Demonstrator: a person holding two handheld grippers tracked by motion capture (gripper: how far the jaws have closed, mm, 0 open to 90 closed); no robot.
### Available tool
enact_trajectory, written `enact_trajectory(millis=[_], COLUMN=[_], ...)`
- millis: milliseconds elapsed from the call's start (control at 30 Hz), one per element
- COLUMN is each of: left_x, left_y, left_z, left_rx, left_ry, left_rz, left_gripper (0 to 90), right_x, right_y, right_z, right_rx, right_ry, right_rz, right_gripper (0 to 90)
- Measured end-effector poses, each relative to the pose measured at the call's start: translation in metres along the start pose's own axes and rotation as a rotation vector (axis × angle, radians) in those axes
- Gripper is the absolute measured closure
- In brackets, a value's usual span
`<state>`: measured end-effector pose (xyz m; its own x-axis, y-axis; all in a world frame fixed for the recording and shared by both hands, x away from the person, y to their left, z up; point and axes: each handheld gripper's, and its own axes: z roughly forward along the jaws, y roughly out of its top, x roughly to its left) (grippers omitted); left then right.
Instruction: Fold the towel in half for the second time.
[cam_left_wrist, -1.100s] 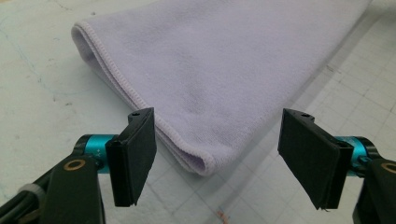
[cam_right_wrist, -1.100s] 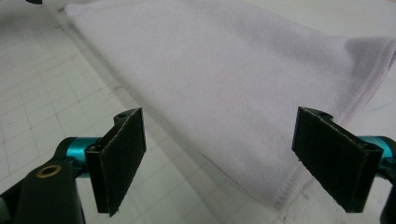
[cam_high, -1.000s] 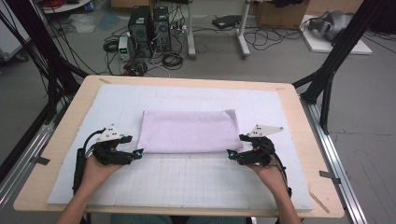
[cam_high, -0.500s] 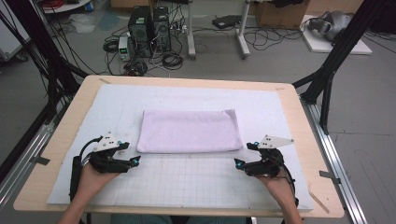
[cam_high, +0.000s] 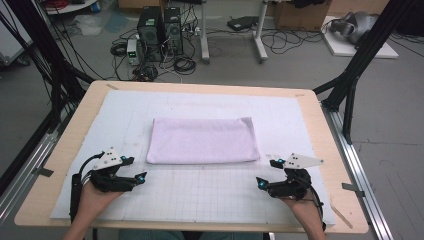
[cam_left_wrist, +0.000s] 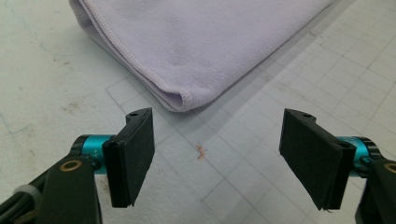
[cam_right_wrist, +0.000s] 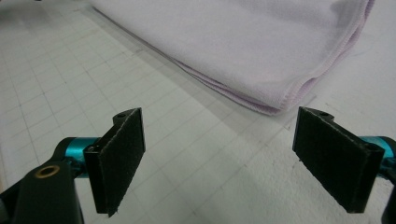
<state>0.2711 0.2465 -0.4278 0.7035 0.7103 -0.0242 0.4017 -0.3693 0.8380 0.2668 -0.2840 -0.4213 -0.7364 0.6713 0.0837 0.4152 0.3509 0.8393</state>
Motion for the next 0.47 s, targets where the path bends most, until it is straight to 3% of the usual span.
enact_trajectory(millis=[467], left_x=[-0.0069], left_y=[-0.0049], left_z=[-0.0087], left_rx=[-0.018], left_ry=[0.012], left_rz=[0.006], left_gripper=[26.1], right_x=[0.0057], right_y=[-0.0103], right_z=[-0.0066], right_rx=[-0.007], right_ry=[-0.002], right_rz=[0.012], right_gripper=[15.8])
